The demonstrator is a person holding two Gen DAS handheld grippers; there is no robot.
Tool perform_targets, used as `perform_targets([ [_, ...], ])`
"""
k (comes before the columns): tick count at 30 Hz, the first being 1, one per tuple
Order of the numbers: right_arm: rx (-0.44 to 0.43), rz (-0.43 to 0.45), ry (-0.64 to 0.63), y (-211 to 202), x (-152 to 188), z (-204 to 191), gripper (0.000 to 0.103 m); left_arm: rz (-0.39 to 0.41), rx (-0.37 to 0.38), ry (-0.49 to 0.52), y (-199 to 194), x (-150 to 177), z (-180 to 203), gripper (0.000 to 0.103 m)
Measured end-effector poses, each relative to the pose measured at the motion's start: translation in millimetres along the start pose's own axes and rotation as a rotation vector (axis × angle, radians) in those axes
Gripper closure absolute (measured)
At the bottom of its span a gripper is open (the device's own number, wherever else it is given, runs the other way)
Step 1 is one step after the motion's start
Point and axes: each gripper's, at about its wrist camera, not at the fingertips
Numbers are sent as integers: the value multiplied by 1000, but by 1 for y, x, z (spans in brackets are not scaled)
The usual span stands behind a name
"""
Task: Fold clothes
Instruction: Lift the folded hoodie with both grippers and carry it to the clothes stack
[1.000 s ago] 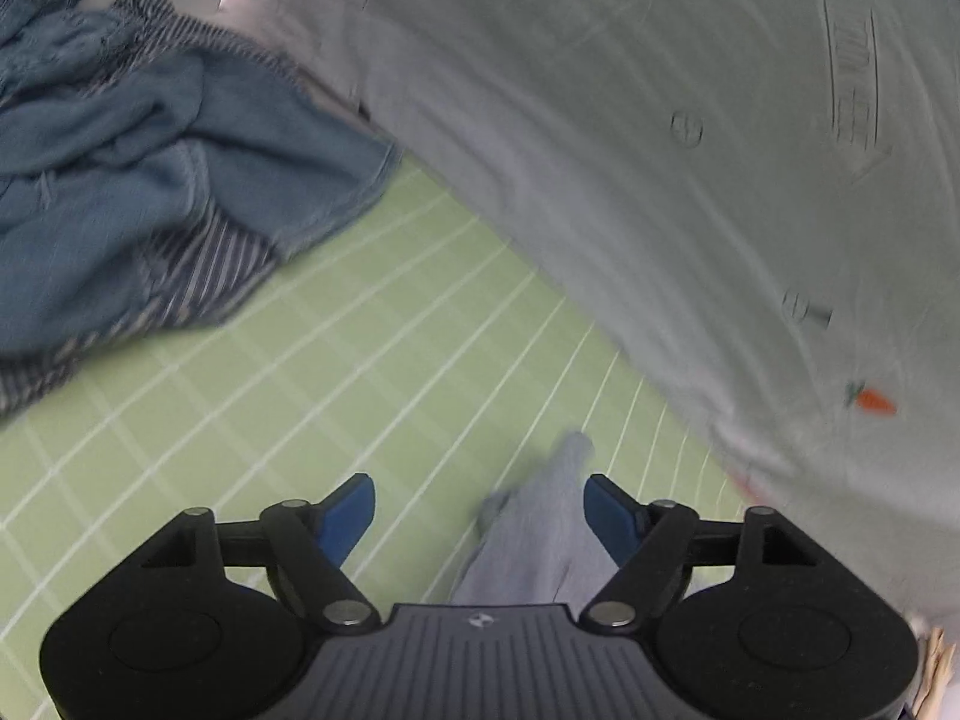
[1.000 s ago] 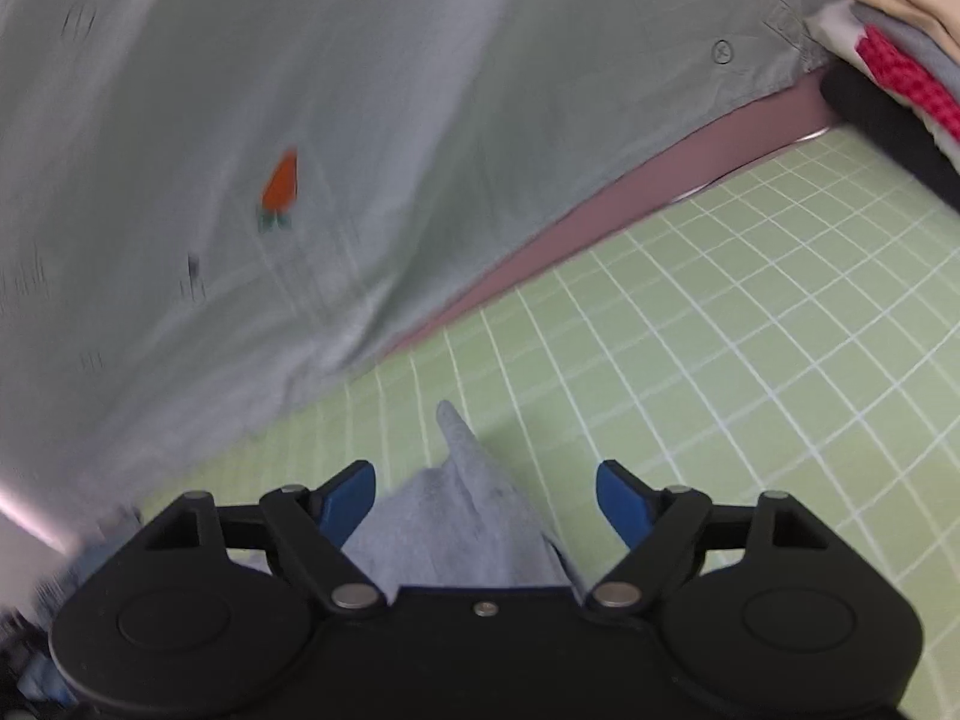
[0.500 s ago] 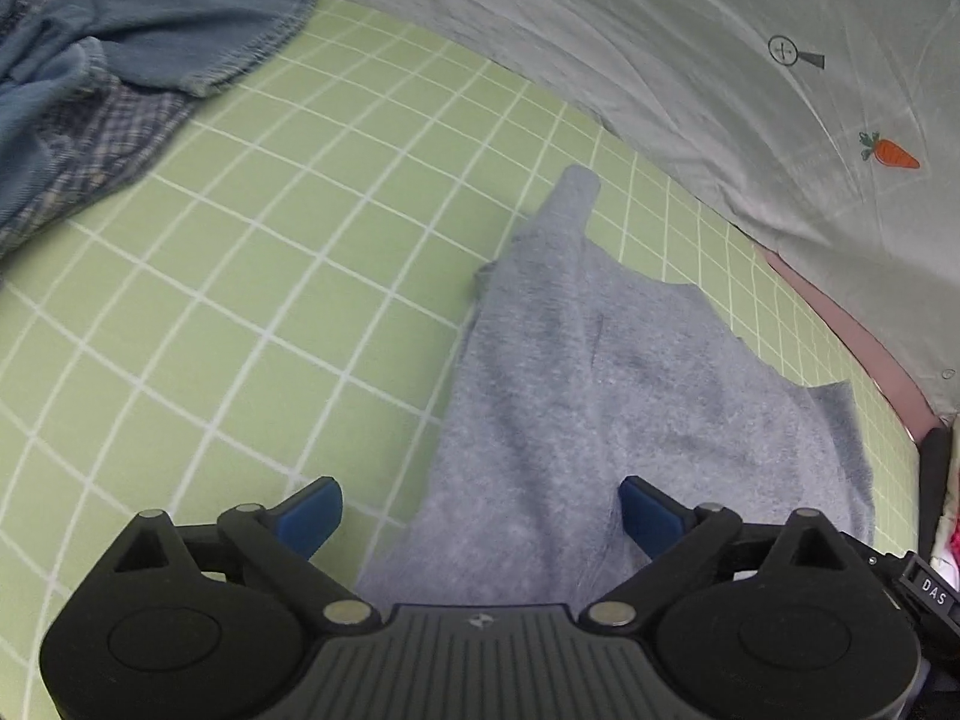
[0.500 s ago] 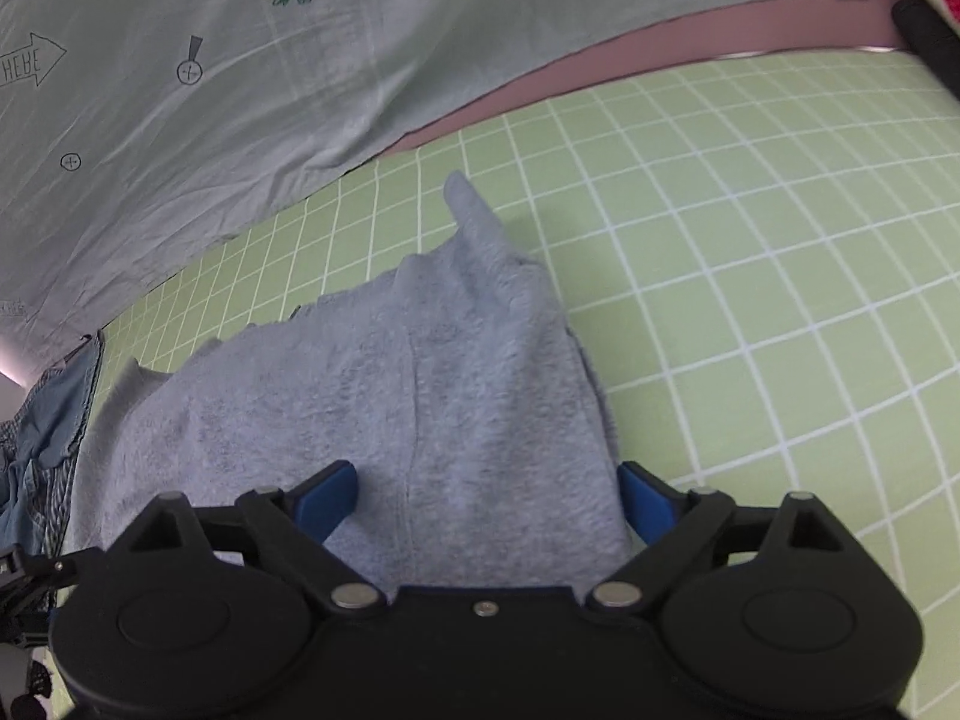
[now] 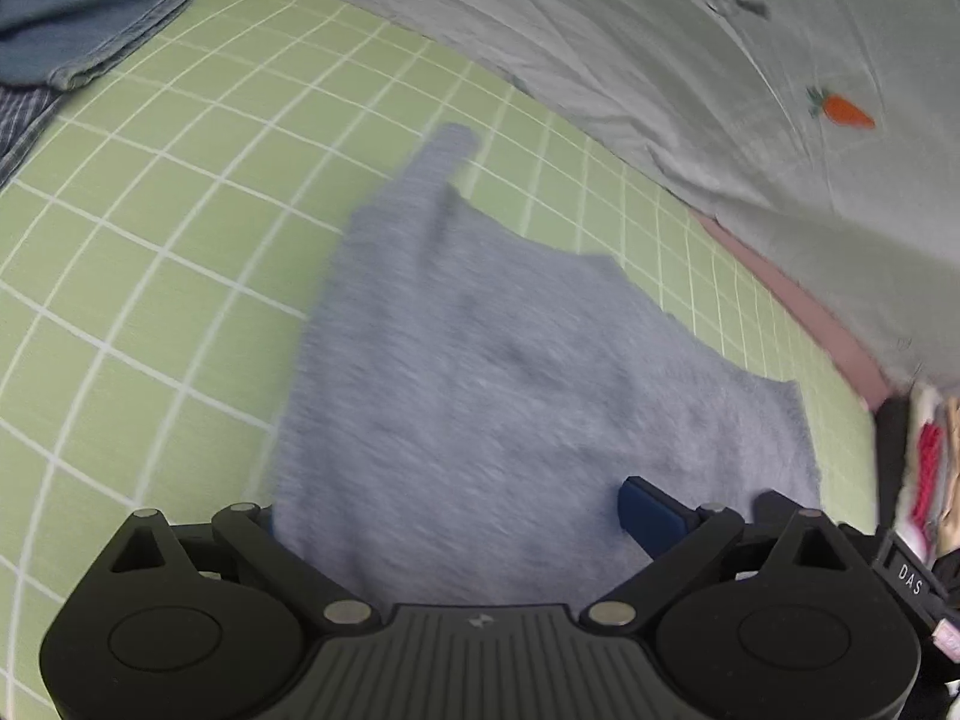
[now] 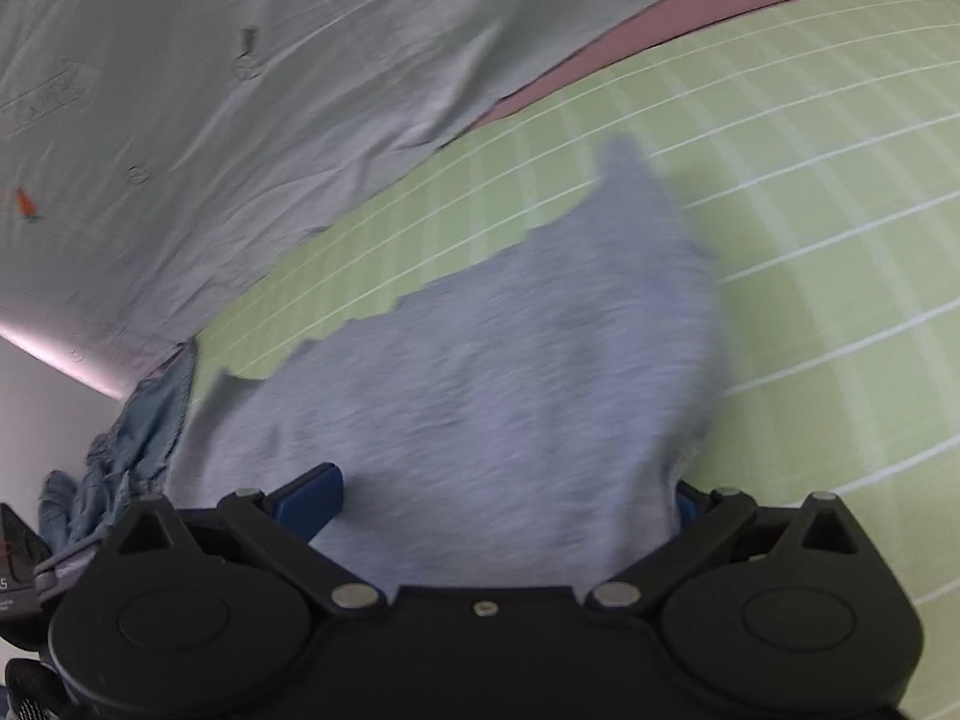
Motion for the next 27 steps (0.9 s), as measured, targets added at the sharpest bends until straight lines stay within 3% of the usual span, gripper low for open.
perform_targets([
  [1, -10, -8, -22, 2, 3, -6, 0, -1, -10, 19, -2, 6, 10, 19],
  [2, -20, -16, -44, 3, 6, -12, 8, -1, 6, 14, -6, 12, 15, 36],
  [3, -29, -24, -65, 5, 9, -18, 17, 4, 29, -15, -11, 18, 17, 44],
  [5, -71, -18, -49, -7, 15, -19, 50, 16, 75, -83, -21, 32, 20, 47],
  [6, -95, -12, -30, -15, 18, -17, 53, 15, 79, -72, -28, 40, 25, 48],
  [9, -87, 10, -60, -45, 44, -17, 57, 5, 73, 0, -50, 63, 42, 51],
  [15, -135, 35, 146, -108, 105, 27, 57, 13, 68, 109, -92, 117, 79, 51],
  [27, -83, 56, 280, -192, 173, 102, 56, -32, 111, 188, -106, 199, 138, 51],
])
Point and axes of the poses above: each gripper's, at about its wrist camera, not at the fingertips, and y roughly the way its jaws point, z to its right, x to its underside, and after that the axes turned 11 degrees about y, right-handed
